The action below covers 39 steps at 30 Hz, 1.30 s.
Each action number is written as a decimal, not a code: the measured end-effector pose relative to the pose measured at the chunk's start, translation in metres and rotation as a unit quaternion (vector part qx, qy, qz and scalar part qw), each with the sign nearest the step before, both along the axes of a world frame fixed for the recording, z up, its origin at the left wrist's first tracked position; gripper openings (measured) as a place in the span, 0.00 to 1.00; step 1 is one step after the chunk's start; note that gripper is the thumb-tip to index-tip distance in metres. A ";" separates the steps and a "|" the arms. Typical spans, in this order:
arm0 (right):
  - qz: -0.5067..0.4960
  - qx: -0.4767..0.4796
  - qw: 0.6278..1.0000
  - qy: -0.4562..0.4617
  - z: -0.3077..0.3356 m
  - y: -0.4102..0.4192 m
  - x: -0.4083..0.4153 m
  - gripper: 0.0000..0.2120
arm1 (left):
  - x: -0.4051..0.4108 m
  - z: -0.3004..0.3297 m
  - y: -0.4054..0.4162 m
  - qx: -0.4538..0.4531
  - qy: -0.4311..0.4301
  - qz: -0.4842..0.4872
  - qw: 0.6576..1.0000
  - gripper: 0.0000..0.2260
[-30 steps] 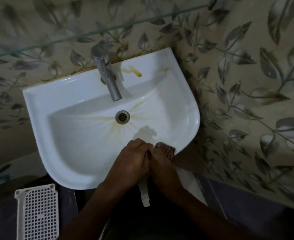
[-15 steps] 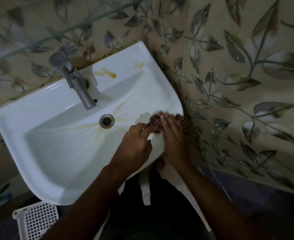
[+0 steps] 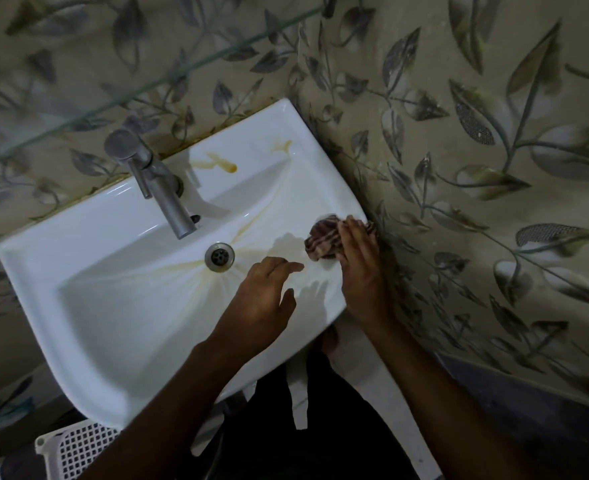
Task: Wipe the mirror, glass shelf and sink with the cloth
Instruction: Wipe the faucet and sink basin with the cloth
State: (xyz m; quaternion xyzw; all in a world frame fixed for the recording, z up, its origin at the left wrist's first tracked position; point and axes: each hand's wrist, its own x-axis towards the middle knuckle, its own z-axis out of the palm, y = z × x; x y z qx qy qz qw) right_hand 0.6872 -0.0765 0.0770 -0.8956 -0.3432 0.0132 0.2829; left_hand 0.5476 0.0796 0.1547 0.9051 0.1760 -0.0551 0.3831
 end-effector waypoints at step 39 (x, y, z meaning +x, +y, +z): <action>0.091 -0.122 0.988 0.013 0.017 0.045 0.078 0.52 | 0.013 0.003 0.040 -0.030 -0.015 0.051 0.998 0.21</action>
